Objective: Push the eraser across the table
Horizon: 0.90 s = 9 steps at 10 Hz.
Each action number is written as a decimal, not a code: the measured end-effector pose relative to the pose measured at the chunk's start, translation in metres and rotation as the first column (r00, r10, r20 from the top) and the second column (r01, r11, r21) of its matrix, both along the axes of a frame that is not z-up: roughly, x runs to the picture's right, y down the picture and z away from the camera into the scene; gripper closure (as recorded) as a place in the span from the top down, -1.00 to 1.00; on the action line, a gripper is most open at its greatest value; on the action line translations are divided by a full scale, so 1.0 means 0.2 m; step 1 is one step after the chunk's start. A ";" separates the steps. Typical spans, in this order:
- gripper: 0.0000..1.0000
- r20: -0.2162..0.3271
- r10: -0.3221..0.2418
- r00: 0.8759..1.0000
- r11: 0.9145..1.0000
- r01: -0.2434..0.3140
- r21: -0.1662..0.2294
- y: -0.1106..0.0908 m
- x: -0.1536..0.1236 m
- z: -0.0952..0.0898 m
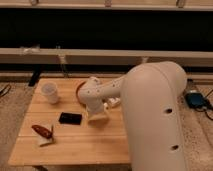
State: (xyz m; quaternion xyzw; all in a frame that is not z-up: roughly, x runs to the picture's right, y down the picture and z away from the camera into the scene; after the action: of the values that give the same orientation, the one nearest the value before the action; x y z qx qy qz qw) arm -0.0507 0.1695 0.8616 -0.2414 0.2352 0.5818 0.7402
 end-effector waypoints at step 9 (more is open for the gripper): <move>0.58 0.095 -0.063 0.993 0.998 0.061 0.022 -0.07 -0.32 0.01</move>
State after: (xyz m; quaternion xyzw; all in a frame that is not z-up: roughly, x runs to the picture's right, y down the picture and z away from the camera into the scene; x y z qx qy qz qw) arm -0.1137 0.1563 0.8629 -0.2545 0.2015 0.5485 0.7706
